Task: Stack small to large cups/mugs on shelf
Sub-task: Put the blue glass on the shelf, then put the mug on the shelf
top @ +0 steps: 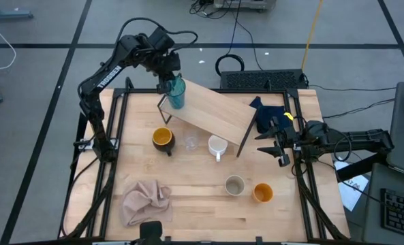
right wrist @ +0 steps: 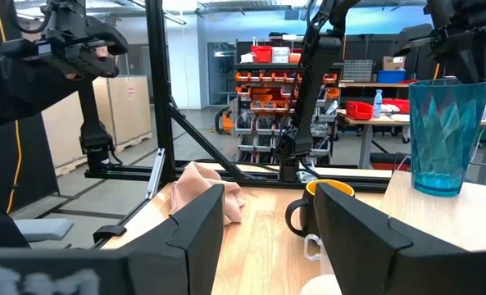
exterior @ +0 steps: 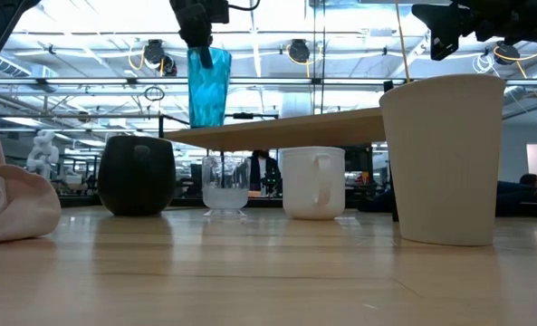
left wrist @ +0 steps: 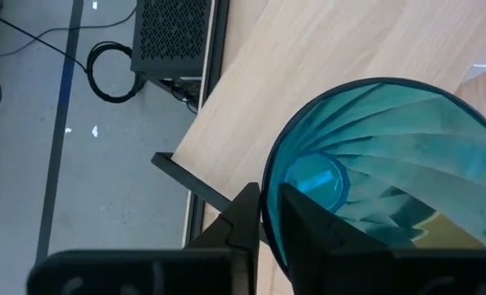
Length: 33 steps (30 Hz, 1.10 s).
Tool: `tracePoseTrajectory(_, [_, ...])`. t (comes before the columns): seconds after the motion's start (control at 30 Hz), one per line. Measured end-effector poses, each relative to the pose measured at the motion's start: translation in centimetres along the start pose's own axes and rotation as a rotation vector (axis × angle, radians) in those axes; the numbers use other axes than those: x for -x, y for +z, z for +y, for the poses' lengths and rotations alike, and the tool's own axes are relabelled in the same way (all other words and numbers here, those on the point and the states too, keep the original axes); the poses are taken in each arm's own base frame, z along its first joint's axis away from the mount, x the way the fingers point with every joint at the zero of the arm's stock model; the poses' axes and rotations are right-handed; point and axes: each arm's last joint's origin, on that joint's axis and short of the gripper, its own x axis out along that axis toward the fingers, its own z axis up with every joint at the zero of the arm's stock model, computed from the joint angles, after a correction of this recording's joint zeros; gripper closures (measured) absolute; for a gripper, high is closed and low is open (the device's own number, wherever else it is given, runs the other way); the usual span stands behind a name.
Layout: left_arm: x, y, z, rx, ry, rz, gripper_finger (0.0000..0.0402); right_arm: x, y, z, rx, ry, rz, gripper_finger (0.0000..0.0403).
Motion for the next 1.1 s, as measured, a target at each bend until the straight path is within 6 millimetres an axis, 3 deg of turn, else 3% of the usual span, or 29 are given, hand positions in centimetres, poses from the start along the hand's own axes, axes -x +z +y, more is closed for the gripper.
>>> tracePoseTrajectory(0.33, [0.1, -0.1, 0.4, 0.011, 0.008, -0.013, 0.0353, 0.0, 0.0, 0.0, -0.001, 0.000, 0.000, 0.0220])
tracePoseTrajectory(0.63, [0.1, -0.1, 0.5, 0.015, 0.023, -0.006, 0.0284, 0.0, 0.0, 0.0, 0.000, 0.000, 0.000, 0.0220])
tracePoseTrajectory(0.83, [0.1, 0.0, 0.6, 0.010, 0.039, -0.012, 0.0264, 0.0, 0.0, 0.0, -0.001, 0.000, 0.005, 0.0220])
tracePoseTrajectory(1.1, [2.4, 0.4, 0.6, 0.007, 0.085, -0.081, 0.0265, 0.0, -0.1, 0.0, -0.001, 0.000, 0.007, 0.0220])
